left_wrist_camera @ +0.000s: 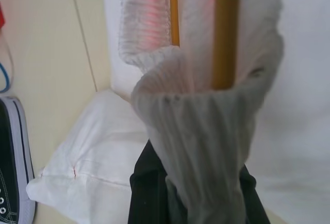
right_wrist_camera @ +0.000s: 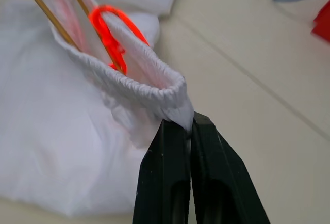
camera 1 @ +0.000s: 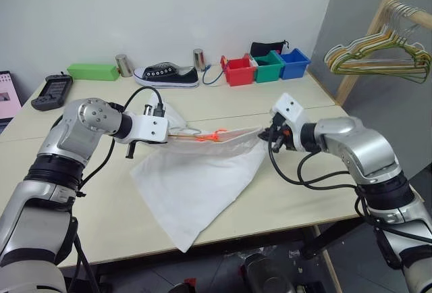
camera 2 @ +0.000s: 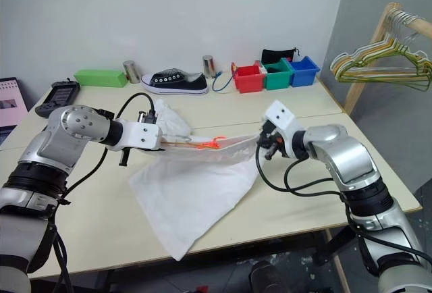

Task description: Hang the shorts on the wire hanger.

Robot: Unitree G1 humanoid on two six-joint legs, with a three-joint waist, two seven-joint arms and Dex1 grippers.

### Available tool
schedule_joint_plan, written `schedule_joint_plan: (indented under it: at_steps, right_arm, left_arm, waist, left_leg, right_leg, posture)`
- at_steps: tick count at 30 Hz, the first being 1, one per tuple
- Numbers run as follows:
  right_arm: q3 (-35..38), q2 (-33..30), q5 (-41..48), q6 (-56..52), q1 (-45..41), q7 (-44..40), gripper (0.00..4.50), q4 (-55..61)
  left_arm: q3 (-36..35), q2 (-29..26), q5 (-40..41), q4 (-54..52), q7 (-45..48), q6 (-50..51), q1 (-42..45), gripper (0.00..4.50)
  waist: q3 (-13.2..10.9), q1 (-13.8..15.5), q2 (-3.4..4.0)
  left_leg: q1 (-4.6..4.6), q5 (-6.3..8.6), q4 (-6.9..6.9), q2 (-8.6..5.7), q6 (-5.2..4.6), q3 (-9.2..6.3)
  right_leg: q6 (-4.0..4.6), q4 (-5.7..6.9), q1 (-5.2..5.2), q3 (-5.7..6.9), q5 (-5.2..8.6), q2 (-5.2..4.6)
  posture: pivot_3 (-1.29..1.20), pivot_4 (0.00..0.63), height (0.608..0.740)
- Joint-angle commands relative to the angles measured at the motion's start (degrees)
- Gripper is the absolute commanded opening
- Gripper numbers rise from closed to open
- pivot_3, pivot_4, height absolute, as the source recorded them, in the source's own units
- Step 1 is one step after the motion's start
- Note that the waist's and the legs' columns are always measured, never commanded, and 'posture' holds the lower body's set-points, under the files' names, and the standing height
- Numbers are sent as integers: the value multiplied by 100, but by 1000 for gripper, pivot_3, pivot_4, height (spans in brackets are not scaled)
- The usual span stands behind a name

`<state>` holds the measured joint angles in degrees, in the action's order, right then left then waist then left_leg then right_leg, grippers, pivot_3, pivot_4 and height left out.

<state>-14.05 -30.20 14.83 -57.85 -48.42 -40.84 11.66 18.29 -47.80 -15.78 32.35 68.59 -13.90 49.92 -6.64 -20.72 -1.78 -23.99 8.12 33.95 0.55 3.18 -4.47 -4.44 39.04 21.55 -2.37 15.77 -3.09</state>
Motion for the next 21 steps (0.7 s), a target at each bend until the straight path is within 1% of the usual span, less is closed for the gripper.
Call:
schedule_joint_plan:
  at_steps: [1, 4, 8, 12, 14, 16, 17, 18, 20, 21]
  right_arm:
    - [253, 458, 142, -203, -514, 337, 76, 321]
    - [93, 462, -20, -8, -530, 345, 76, 215]
    - [-257, 34, -323, 391, -275, 170, 76, 140]
    - [-589, -490, -619, 809, -27, -99, 76, 241]
    - [-650, -627, -697, 984, 33, -208, 76, 252]
    - [-671, -693, -704, 1083, 29, -344, 512, 226]
    - [-679, -715, -754, 1152, 8, -380, 617, 183]
    - [-694, -732, -810, 1220, -17, -411, 834, 133]
    - [-823, -810, -1049, 1511, -89, -452, 1316, -29]
    - [-874, -835, -1144, 1631, -111, -479, 1457, -108]
  left_arm:
    - [-96, 491, -2, -6, -475, 236, 332, 0]
    - [-148, 798, 32, 25, -660, 366, 465, 0]
    - [-215, 1003, 136, -13, -743, 523, 511, 0]
    - [-251, 1063, 135, -41, -872, 624, 482, 0]
    - [-252, 1087, 142, -84, -909, 663, 449, 0]
    - [-255, 1111, 168, -146, -920, 698, 413, 0]
    - [-255, 1124, 178, -180, -925, 716, 402, 0]
    - [-255, 1134, 183, -202, -927, 732, 397, 0]
    - [-251, 1156, 197, -238, -918, 742, 400, 0]
    - [-249, 1166, 202, -255, -912, 746, 402, 0]
  waist:
    - [0, 2, 0]
    - [0, 19, -1]
    - [1, 1, 0]
    - [0, -11, 0]
    - [0, -52, 1]
    - [0, -103, 0]
    - [0, -128, 0]
    - [0, -149, 0]
    - [0, -178, 0]
    - [0, -182, 0]
  left_leg:
    - [-2, 0, 0, -2, 0, 1]
    - [-14, 0, 2, -4, -1, -2]
    - [-28, -1, 4, -7, -1, 3]
    - [-29, 0, 2, -6, -1, 3]
    - [-29, 0, 2, -6, -1, 4]
    - [-29, -1, 2, -6, -1, 4]
    - [-29, -1, 2, -6, -1, 2]
    - [-28, -1, 2, -5, -1, 1]
    - [-28, -1, 2, -5, -1, 1]
    - [-28, -1, 2, -5, -1, 1]
  right_leg:
    - [0, 0, 0, 0, 0, 0]
    - [-1, -1, 6, 2, 0, -1]
    - [-1, -1, 21, -3, -1, -3]
    - [-1, 0, 24, -2, -1, -2]
    - [-1, 0, 24, -3, -1, -3]
    - [-1, 0, 24, -3, -1, -3]
    - [-1, 0, 23, -2, -1, -3]
    - [-1, 0, 22, 0, -1, -3]
    - [-1, 0, 23, 1, -1, -2]
    - [-1, 0, 23, 0, -1, -2]
  posture:
    - [-305, 17, 740]
    - [-313, 16, 740]
    - [-315, 21, 740]
    - [-317, 25, 740]
    - [-319, 29, 740]
    - [-323, 30, 740]
    - [-325, 31, 740]
    - [-325, 31, 740]
    - [-328, 31, 740]
    - [-328, 31, 740]
